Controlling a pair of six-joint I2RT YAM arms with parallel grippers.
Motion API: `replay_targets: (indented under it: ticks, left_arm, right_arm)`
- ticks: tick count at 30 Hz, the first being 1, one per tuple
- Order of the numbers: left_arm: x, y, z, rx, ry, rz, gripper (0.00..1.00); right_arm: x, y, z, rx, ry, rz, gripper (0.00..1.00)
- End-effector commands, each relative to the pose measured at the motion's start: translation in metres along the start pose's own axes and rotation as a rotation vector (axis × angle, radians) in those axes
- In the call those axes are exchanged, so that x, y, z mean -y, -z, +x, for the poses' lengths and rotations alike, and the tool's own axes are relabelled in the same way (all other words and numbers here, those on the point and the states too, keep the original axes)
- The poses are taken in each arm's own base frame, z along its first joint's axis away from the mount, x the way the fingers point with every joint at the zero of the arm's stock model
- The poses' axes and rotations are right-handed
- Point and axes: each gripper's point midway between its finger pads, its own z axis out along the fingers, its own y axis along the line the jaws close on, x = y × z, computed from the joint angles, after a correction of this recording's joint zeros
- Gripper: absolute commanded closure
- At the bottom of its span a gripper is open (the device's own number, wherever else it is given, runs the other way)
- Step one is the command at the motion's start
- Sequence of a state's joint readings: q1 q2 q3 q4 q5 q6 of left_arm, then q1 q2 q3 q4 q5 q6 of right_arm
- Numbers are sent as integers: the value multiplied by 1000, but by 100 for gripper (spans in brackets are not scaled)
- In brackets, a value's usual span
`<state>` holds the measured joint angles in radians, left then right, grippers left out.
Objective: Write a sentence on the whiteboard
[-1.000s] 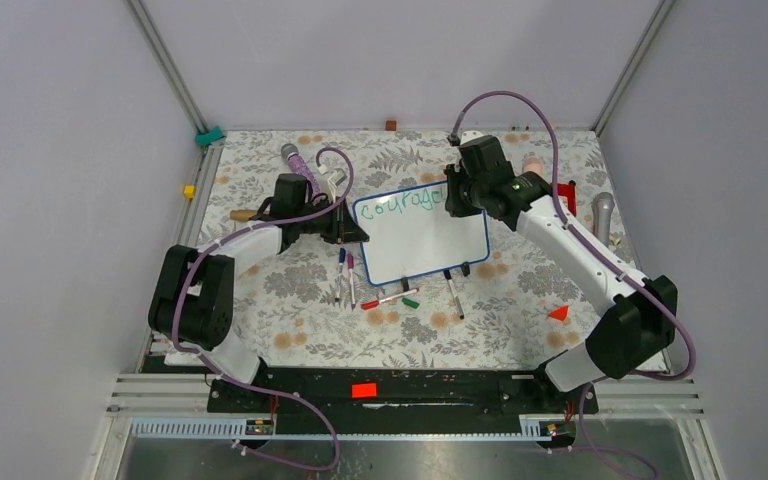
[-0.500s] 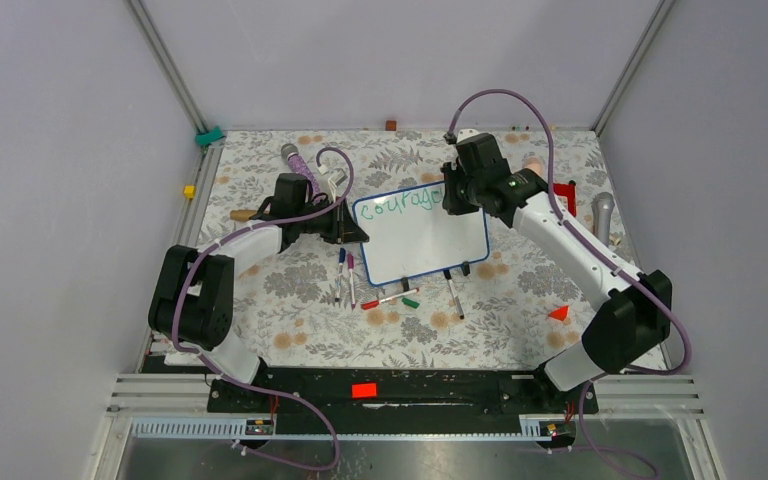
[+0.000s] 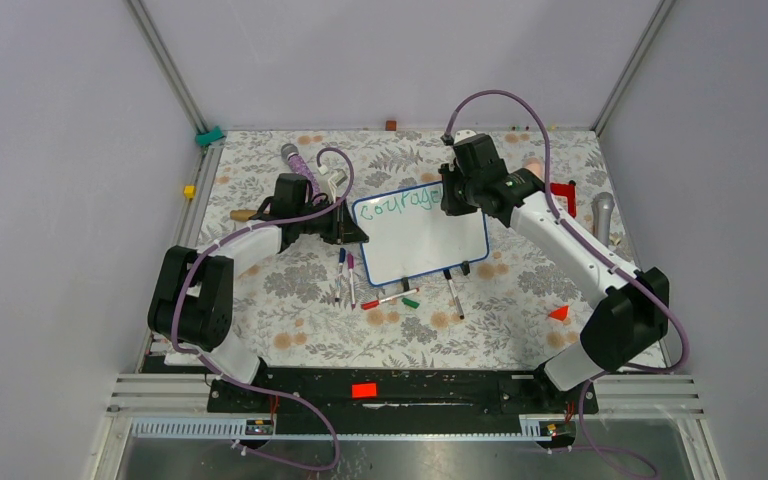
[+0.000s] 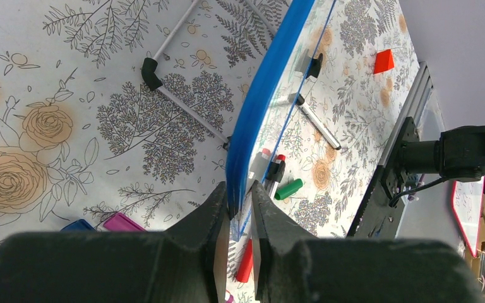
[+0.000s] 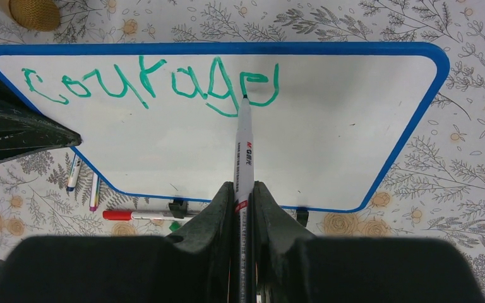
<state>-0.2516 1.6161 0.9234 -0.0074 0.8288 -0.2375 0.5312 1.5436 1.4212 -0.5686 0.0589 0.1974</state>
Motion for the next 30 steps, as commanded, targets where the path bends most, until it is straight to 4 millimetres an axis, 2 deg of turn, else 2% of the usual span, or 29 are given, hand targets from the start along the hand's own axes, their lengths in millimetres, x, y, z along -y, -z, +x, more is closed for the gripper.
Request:
replay_targets:
  ticks: [1, 22, 30]
  left_arm:
    - [-3, 6, -12, 26, -42, -59, 100]
    - [-3, 7, -13, 28, -51, -61, 100]
    - [-2, 7, -14, 29, -54, -60, 100]
  right_arm:
    - [-11, 1, -16, 44, 19, -33, 100]
    - [0, -2, -20, 58, 1, 37, 100]
    - [-8, -3, -20, 48, 8, -10, 100]
